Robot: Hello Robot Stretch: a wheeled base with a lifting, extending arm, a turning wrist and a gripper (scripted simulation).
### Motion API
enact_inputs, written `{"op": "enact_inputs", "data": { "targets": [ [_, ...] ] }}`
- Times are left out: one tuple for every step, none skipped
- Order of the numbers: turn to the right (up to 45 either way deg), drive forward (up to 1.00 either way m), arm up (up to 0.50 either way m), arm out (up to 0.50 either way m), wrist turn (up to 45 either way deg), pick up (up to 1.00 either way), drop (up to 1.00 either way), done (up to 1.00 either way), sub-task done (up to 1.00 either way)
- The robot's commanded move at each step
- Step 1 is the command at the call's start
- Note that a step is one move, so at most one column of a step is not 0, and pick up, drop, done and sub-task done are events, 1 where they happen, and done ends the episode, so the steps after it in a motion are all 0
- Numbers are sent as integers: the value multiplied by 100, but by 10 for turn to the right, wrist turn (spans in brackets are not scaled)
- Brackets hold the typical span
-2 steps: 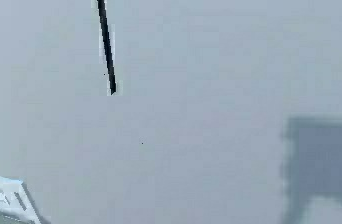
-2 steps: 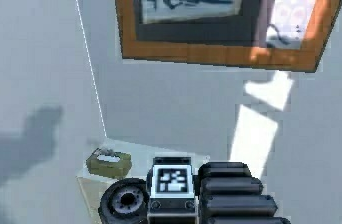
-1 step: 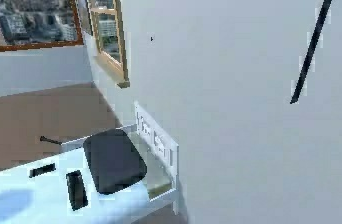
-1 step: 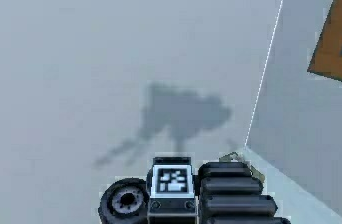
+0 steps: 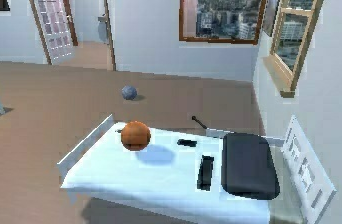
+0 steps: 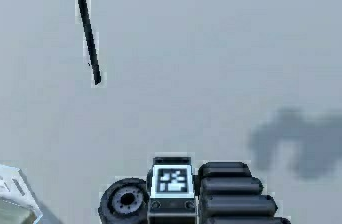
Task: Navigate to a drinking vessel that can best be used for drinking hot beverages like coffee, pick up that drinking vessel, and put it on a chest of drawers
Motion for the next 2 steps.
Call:
{"op": "enact_inputs", "data": {
  "targets": [
    [-300, 0, 0, 0, 0, 0, 0, 0, 0],
    [450, 0, 0, 0, 0, 0, 0, 0, 0]
  ]
}}
